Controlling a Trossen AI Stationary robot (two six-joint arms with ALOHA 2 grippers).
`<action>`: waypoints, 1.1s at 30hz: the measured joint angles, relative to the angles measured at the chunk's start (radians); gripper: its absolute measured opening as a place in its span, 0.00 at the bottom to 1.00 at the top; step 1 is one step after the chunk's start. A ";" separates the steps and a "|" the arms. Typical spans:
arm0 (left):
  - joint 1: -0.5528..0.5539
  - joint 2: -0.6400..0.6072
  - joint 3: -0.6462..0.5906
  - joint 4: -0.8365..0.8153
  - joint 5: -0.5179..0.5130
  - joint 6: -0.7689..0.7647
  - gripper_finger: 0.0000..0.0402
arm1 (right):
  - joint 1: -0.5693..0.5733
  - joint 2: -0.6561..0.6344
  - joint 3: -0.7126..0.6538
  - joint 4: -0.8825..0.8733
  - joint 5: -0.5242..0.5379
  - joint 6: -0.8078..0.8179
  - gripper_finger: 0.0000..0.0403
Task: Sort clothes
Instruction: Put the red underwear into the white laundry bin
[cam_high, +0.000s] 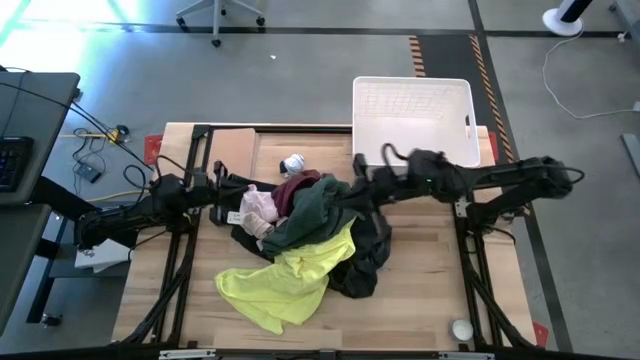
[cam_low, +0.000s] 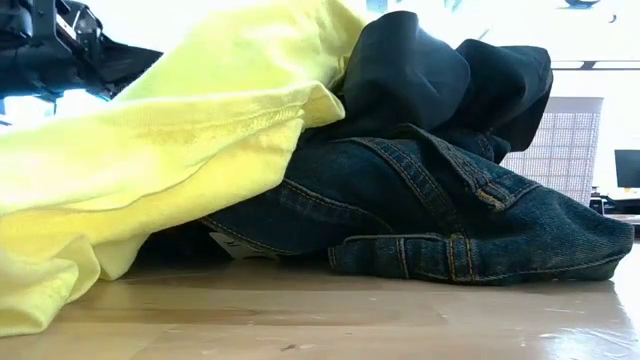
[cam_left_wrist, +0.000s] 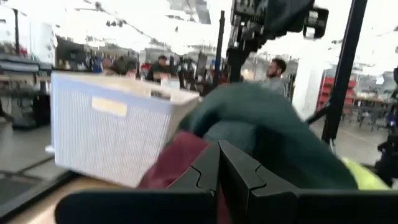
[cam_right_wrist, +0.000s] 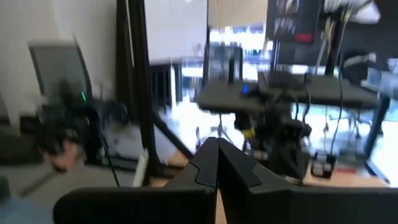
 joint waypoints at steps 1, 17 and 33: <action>0.000 0.000 0.000 0.013 -0.001 -0.001 0.01 | 0.001 0.026 0.045 -0.052 -0.008 -0.015 0.00; 0.000 0.000 0.000 0.023 -0.047 -0.052 0.01 | -0.022 0.424 0.663 -0.526 0.110 -0.155 0.00; 0.000 0.000 0.000 0.022 -0.050 -0.061 0.01 | -0.104 0.723 0.813 -0.914 0.186 -0.145 0.30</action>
